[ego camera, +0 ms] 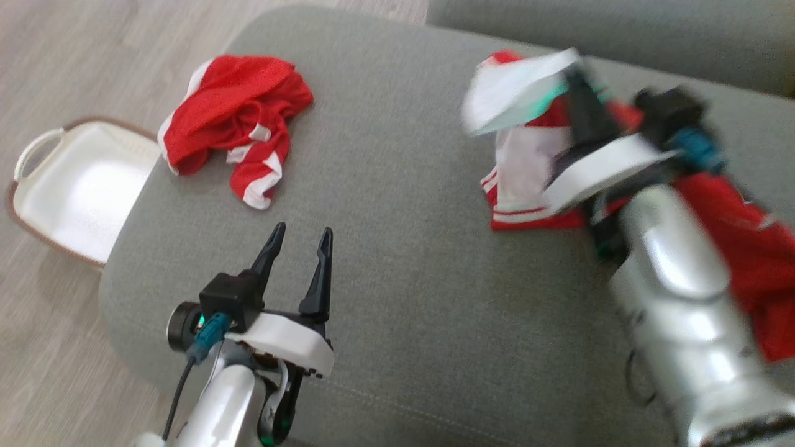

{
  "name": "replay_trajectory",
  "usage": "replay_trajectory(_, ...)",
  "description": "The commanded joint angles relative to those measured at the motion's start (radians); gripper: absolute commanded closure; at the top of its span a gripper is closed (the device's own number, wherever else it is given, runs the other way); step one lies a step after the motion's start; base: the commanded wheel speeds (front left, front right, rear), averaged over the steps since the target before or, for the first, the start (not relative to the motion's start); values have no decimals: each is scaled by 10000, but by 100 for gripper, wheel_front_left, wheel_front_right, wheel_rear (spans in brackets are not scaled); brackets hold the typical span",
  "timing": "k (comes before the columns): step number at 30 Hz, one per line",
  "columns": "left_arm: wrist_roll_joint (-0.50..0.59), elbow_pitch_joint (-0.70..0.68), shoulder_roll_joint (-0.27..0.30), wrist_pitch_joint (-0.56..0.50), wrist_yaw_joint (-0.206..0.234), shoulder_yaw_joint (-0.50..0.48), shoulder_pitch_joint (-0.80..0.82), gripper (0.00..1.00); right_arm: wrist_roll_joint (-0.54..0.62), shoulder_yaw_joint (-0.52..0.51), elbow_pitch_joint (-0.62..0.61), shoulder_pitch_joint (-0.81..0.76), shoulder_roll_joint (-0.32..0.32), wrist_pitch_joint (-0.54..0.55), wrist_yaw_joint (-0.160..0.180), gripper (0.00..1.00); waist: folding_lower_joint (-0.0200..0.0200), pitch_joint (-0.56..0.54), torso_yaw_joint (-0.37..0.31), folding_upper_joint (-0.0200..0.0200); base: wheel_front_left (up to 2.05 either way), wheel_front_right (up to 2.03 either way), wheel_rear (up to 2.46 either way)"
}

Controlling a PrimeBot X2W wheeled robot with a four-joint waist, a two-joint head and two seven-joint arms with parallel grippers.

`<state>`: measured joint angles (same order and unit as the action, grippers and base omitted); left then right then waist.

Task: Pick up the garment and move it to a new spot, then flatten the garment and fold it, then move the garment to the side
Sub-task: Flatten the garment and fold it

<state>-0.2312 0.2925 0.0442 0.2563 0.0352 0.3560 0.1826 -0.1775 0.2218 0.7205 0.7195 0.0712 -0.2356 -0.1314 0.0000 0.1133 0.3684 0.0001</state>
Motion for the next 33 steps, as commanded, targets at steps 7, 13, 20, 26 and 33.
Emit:
replay_trajectory(7, 192, -228, 61, 55, 58, -478, -164, 0, -2598, 3334, -2547, -2322, -209, 1048, 7, 100, 0, -1010, -377, -1, 0, 0, 0)
replay_trajectory(13, 439, -106, 61, 55, -101, -667, -476, 0, -3305, 4909, -3070, -3862, -210, 1501, 7, 95, 0, -1267, -766, -1, 0, 0, 0)
replay_trajectory(20, 512, -111, 61, 55, -143, -737, -612, 0, -3057, 4956, -2548, -4071, -210, 1635, 7, 0, 0, -1333, -1229, -1, 0, 0, 0)
replay_trajectory(26, 515, -309, 61, 55, -148, -859, -692, 0, -1901, 3569, -2413, -3999, -210, 1464, 7, 0, 0, -1442, -1905, -1, 0, 0, 0)
replay_trajectory(33, 218, -901, 60, 55, 10, -997, -640, 0, -637, 1329, -3365, -4772, -210, 1472, 7, 0, 0, -1593, -2634, -1, 0, 0, 0)
